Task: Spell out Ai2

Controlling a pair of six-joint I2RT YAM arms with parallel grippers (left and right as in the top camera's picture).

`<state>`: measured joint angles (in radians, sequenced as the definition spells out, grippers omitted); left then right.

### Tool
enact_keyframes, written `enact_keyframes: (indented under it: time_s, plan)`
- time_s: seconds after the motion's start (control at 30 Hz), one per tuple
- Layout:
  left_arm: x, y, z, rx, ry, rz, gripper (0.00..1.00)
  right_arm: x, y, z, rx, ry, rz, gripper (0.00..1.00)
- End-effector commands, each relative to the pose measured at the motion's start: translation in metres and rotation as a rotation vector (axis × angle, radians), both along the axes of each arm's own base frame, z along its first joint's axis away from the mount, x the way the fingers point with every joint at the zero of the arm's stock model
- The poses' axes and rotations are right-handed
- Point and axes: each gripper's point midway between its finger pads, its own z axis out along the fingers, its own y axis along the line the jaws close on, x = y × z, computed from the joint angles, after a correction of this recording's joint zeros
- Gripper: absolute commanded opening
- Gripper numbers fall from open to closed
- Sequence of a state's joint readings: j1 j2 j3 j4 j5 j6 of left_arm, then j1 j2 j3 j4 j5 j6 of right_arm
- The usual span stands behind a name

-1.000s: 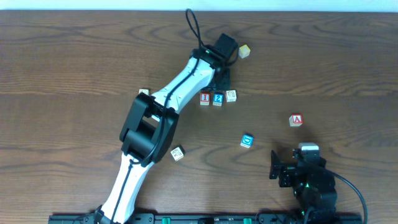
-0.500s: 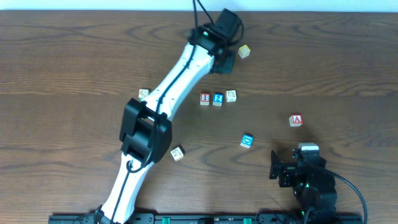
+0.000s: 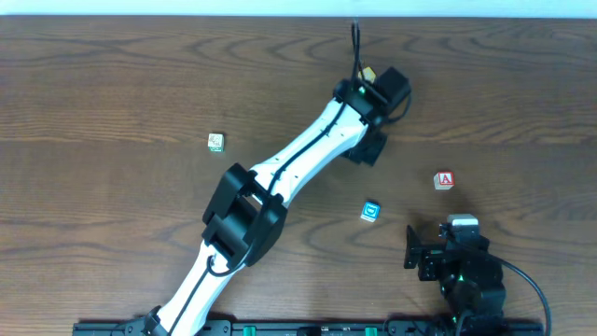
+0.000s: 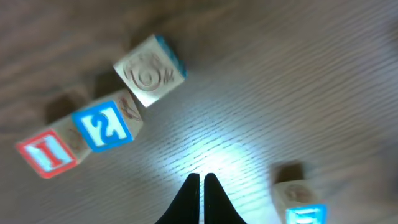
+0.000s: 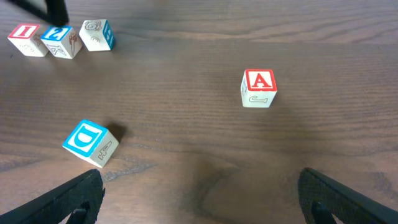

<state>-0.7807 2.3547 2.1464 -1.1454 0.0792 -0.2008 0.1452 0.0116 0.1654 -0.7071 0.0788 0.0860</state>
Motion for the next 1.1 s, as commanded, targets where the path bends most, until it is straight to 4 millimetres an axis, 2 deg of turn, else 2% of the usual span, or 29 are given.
enact_keyframes:
  time_s: [0.0, 0.23, 0.8, 0.9, 1.07]
  plan:
    - [-0.002, 0.008, -0.013, 0.021, 0.019, -0.008, 0.06, 0.0, -0.001, -0.002, -0.009, 0.002, 0.002, 0.99]
    - [0.004, 0.003, -0.03, -0.003, -0.006, -0.012, 0.06, 0.0, -0.001, -0.002, -0.009, 0.002, 0.002, 0.99]
    - [0.02, 0.011, -0.068, 0.018, 0.0, -0.029, 0.06, 0.0, -0.001, -0.002, -0.009, 0.002, 0.002, 0.99]
    - [0.031, 0.01, -0.067, -0.003, -0.029, -0.041, 0.06, 0.0, -0.001, -0.002, -0.009, 0.002, 0.002, 0.99]
    - [0.061, 0.007, -0.062, -0.067, -0.108, -0.012, 0.06, 0.0, -0.001, -0.002, -0.009, 0.002, 0.002, 0.99]
